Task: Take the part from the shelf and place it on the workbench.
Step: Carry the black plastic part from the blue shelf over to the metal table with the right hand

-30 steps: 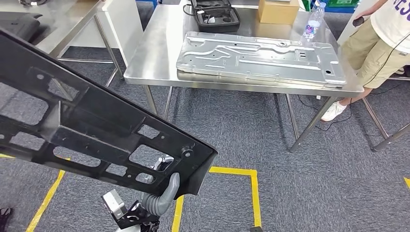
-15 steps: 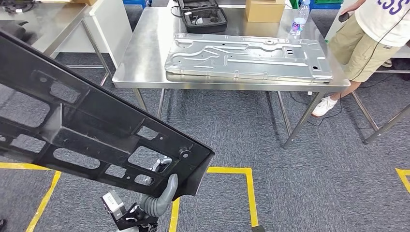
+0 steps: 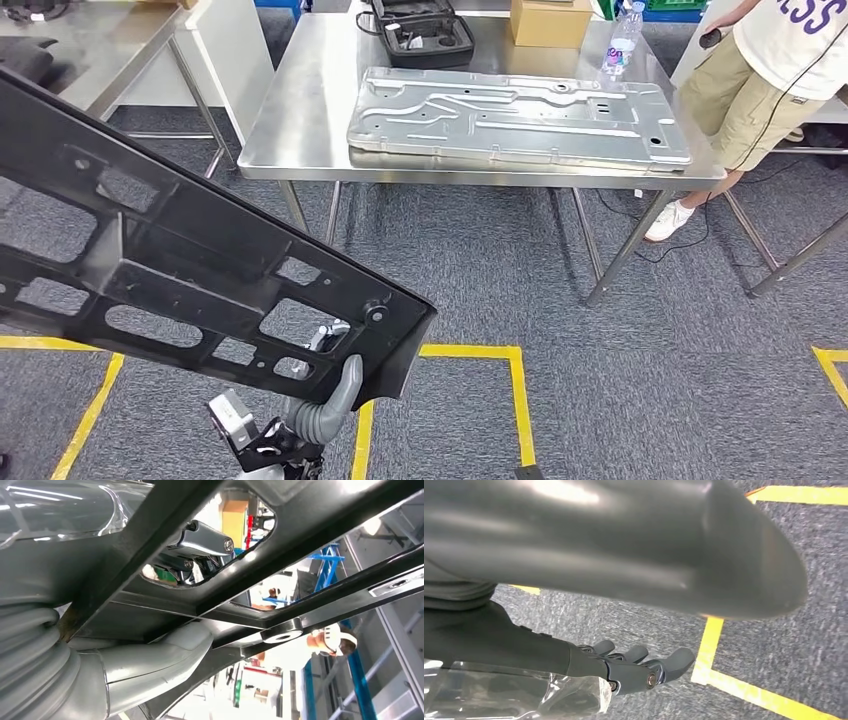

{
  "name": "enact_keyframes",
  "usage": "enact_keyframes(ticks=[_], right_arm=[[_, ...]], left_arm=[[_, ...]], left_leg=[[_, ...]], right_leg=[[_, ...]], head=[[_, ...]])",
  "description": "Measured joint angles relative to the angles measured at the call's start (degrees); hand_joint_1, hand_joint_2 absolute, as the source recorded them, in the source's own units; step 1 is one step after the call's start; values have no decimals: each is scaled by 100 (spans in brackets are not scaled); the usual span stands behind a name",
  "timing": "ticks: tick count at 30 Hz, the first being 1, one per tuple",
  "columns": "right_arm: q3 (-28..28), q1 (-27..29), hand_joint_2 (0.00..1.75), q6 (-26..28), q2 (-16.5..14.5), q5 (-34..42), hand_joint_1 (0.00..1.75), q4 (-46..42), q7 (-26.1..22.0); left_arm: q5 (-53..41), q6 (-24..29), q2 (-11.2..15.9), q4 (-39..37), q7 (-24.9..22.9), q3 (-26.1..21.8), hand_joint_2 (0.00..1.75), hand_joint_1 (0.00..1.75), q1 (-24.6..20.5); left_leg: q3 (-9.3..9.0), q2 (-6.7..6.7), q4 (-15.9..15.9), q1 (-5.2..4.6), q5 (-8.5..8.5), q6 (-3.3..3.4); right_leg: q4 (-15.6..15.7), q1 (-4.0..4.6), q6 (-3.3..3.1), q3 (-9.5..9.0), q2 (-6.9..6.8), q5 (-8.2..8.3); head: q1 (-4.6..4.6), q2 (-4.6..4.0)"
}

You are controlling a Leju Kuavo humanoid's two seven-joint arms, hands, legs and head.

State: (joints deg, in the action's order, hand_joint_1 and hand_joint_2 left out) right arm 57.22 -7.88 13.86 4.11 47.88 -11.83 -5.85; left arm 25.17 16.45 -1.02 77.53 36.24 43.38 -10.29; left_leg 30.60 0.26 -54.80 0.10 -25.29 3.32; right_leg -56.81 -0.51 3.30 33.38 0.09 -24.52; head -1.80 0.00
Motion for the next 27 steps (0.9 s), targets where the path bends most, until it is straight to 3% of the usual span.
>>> enact_keyframes(ticks=[1, 5, 6, 8, 9, 10, 11, 12, 14, 16, 19, 21, 24, 25, 26, 27], right_arm=[[0, -10, 0, 1, -2, 1, 0, 0, -1], [0, -18, 0, 1, -4, 1, 0, -1, -1], [-1, -24, 0, 1, -2, 1, 0, -1, -1], [-2, -30, 0, 2, 3, 0, 0, 1, -1], [-2, -27, 0, 1, 4, -1, 0, 1, -1], [-2, -22, 0, 1, 4, -1, 0, 1, -1], [-1, -19, 0, 1, 3, -2, 0, 1, -1], [-1, -18, 0, 1, 1, -3, 0, 1, -1], [-1, -26, 0, 1, -2, -6, 0, 1, -1], [-2, -33, 0, 2, -4, -16, 0, 1, 1], [-1, -35, 0, 0, 0, -41, 0, 1, 8], [0, -39, 0, -1, 5, -50, 0, -1, 14], [1, -32, 0, -1, 4, -51, 0, -2, 17], [1, -25, 0, -1, 4, -51, 0, -1, 18], [2, -19, 0, -1, 5, -52, 0, -1, 19], [2, -18, 0, -1, 6, -53, 0, 0, 21]], left_arm=[[4, 4, 1, 0, -1, -20, 175, 175, -3], [9, 9, 8, 0, -2, -66, 175, 175, -13], [8, 10, 10, 0, -3, -79, 175, 175, -18], [7, 14, 20, 0, -4, -98, 175, 175, -21], [8, 18, 26, 0, -6, -103, 175, 175, -14], [8, 20, 31, 0, -8, -105, 175, 175, -7], [9, 22, 34, 0, -9, -107, 175, 175, -1], [9, 24, 37, 0, -10, -109, 175, 175, 1], [8, 25, 39, 0, -11, -119, 175, 175, -3], [7, 26, 40, 0, -12, -133, 175, 175, -8], [6, 34, 44, 2, -13, -149, 175, 175, -11], [5, 36, 43, 5, -9, -152, 175, 175, -22], [5, 39, 44, 5, -7, -152, 175, 175, -27], [5, 39, 45, 5, -7, -152, 175, 175, -23], [5, 40, 45, 4, -7, -152, 175, 175, -21], [6, 40, 45, 4, -7, -152, 175, 175, -19]], left_leg=[[4, 0, -1, -11, -8, -26], [73, 2, -136, 14, -120, -148], [187, -1, -381, 22, -257, -170], [585, -6, -1194, 29, -622, -195], [792, -7, -1588, 29, -751, -202], [924, -8, -1803, 28, -777, -202], [940, -8, -1779, 25, -687, -195], [834, -9, -1505, 22, -497, -179], [434, -21, -610, -1, -69, -120], [201, -33, -80, -26, 99, -71], [150, -34, 5, -32, 94, -8], [76, -28, 51, 1, 104, 40], [15, -18, 65, 19, 68, 81], [0, -20, 64, 22, 50, 82], [-21, -25, 62, 26, 29, 76], [-54, -30, 62, 34, 4, 62]], right_leg=[[150, 13, -26, -66, -10, 18], [209, 34, -176, -81, 8, 22], [220, 27, -212, -89, 10, 29], [221, 33, -258, -96, 17, 18], [221, 43, -268, -98, 24, 12], [220, 53, -274, -105, 33, 4], [219, 60, -277, -118, 44, -5], [219, 65, -275, -138, 57, -16], [216, 81, -255, -183, 80, -45], [211, 92, -215, -198, 95, -75], [208, 73, -132, -203, 97, -115], [-49, 64, -69, -110, 88, -265], [-1234, 14, 18, 512, 78, -739], [-1522, -5, 40, 700, 75, -793], [-1577, -19, 56, 777, 70, -723], [-1381, -33, 66, 725, 62, -543]], head=[[2, 0], [10, 0], [19, -1], [38, -1], [42, -1], [43, 0], [44, 0], [44, 0], [44, 0], [43, 0], [42, 0], [34, 0], [20, 0], [20, 0], [19, 0], [18, 0]])
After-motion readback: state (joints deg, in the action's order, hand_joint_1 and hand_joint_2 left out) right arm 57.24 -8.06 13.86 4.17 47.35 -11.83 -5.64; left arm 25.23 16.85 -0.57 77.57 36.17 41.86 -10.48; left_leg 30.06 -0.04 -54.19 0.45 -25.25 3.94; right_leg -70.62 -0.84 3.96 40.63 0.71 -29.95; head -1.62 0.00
